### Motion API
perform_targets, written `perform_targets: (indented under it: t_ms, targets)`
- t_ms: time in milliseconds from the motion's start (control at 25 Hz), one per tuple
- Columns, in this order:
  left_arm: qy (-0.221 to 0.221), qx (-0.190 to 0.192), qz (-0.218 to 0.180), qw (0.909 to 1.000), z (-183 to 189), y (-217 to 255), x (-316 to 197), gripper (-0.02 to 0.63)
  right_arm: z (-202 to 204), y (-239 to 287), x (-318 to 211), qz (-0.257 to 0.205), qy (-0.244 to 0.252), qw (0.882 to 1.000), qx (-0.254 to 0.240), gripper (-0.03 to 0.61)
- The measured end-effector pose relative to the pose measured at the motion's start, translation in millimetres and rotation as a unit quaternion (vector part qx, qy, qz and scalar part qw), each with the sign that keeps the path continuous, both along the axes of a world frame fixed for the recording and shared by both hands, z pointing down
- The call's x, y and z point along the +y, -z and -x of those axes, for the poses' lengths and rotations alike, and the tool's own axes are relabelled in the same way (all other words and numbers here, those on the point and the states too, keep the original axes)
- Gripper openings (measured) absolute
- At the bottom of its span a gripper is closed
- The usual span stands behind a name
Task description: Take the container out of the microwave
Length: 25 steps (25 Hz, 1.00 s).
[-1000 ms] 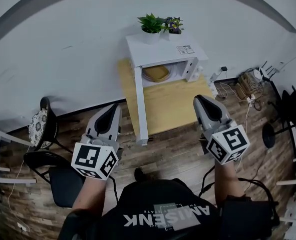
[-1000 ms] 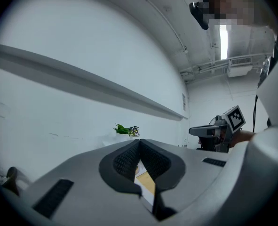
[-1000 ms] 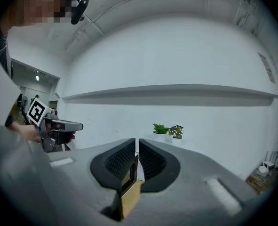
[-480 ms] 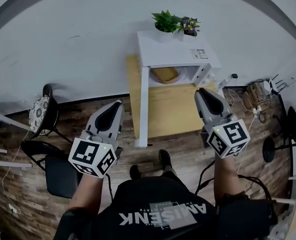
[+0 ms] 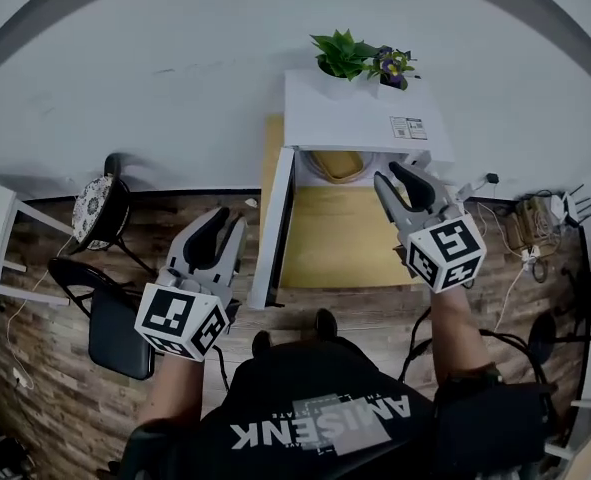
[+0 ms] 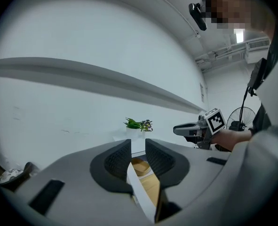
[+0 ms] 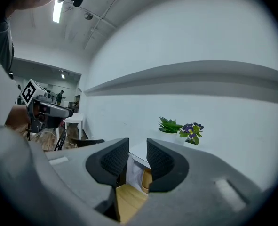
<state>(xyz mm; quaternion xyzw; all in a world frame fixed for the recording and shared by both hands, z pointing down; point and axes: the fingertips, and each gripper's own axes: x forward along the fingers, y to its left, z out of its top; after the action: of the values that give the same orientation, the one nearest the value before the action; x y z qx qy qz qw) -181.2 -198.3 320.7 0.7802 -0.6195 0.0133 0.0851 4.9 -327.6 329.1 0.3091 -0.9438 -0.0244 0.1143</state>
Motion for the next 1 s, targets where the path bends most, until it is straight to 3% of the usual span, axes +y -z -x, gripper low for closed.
perform_targets:
  t_ms: [200, 320, 640, 880, 1000]
  targets:
    - [0.032, 0.003, 0.007, 0.9995, -5, -9, -2, 0.086, 10, -18, -26, -0.005, 0.045, 0.998, 0.032, 0.118]
    - [0.049, 0.003, 0.004, 0.9988, -8, -11, 0, 0.13, 17, -38, -37, -0.004, 0.074, 0.996, 0.058, 0.128]
    - [0.083, 0.003, 0.026, 0.9962, -15, -25, 5, 0.137, 35, -94, -53, 0.004, 0.143, 0.983, 0.114, 0.141]
    - [0.122, 0.009, 0.033, 0.992, -16, -37, 13, 0.137, 45, -147, -59, -0.011, 0.189, 0.963, 0.192, 0.146]
    - [0.123, 0.0, 0.043, 0.9914, -26, -39, 14, 0.137, 46, -180, -69, -0.035, 0.205, 0.946, 0.25, 0.146]
